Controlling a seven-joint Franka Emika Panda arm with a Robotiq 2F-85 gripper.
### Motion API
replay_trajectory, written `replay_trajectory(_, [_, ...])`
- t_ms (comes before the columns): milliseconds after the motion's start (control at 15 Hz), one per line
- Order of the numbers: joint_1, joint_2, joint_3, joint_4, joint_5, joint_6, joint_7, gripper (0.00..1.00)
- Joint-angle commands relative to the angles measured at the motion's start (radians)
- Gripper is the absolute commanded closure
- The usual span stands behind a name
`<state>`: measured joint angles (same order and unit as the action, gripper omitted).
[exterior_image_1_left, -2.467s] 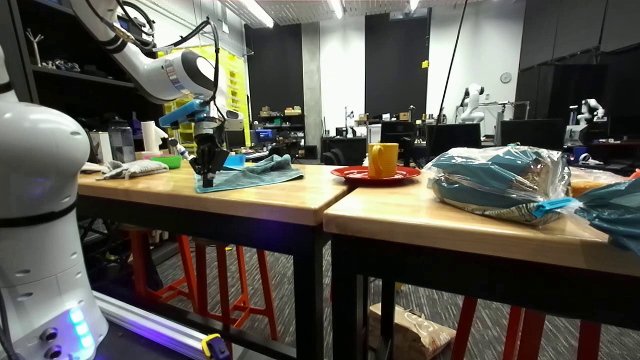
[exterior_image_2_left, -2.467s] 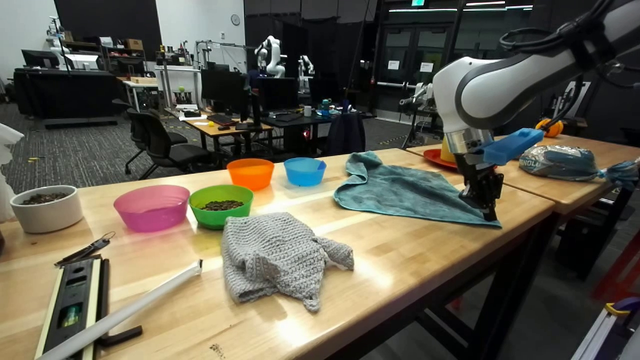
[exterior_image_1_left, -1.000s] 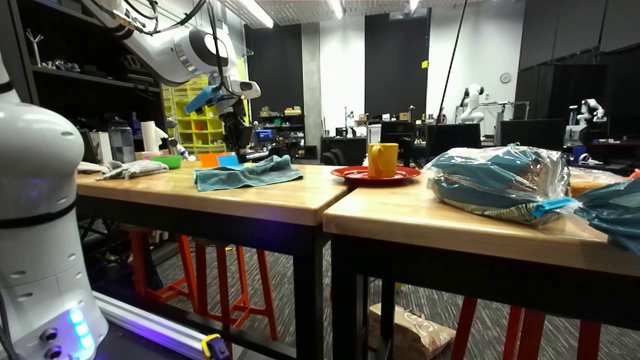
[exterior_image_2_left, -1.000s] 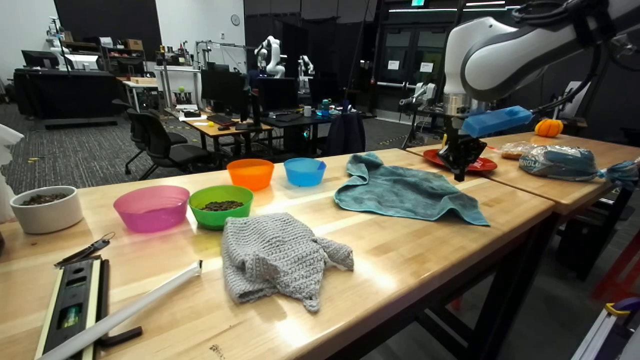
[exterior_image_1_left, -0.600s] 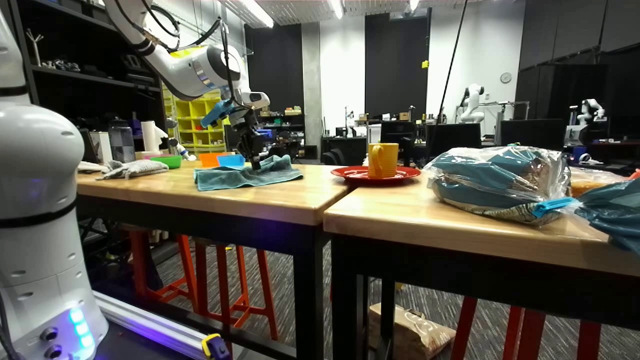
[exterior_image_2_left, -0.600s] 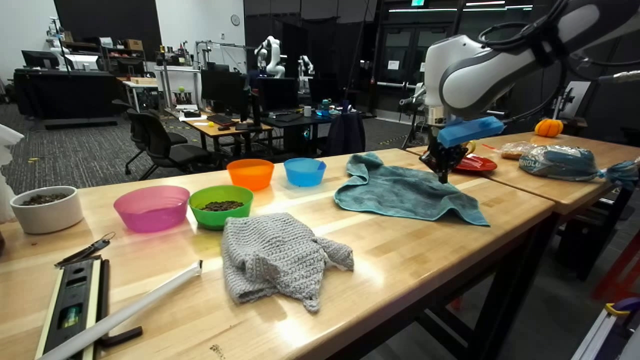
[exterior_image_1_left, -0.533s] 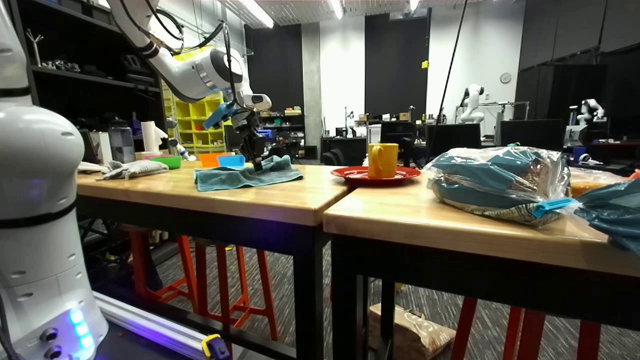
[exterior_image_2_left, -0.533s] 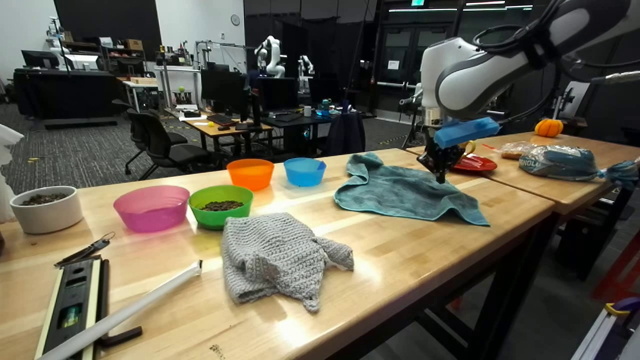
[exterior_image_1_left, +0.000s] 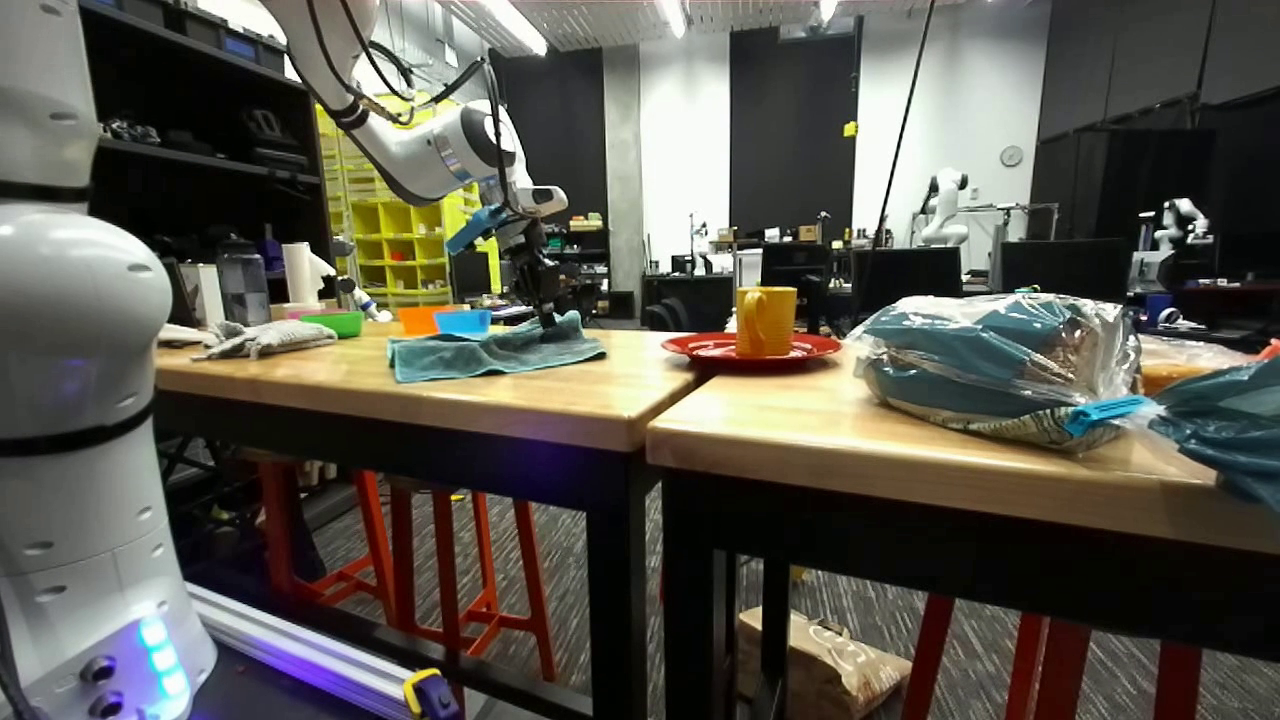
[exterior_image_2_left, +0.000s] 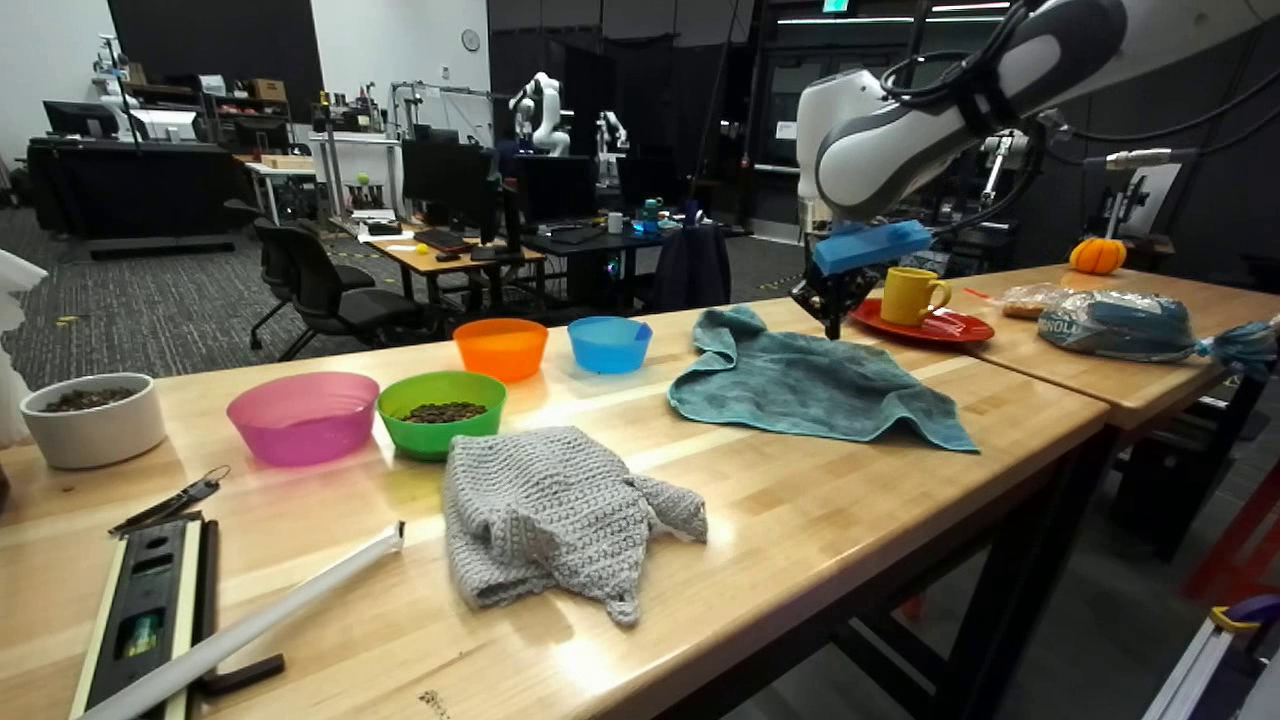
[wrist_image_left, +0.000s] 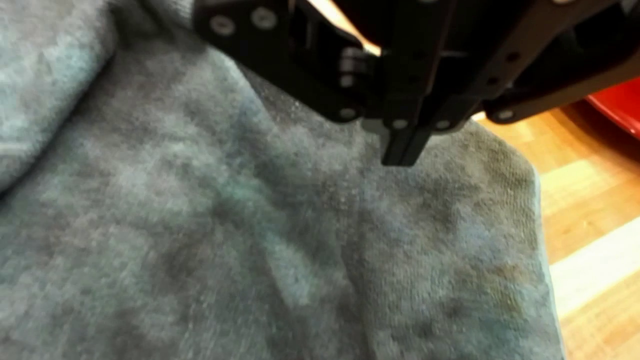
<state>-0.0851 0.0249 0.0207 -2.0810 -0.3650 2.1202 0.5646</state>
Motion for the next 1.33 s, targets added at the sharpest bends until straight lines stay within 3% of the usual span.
replay_trajectory(0, [0.044, 0.073, -0.012, 0.119, -0.014, -0.016, 0.013, 1.0])
replay_trajectory(600, [0.142, 0.211, -0.018, 0.289, -0.03, -0.008, -0.02, 1.0])
replay_trajectory(1267, [0.192, 0.342, -0.031, 0.437, -0.021, -0.015, -0.09, 1.0])
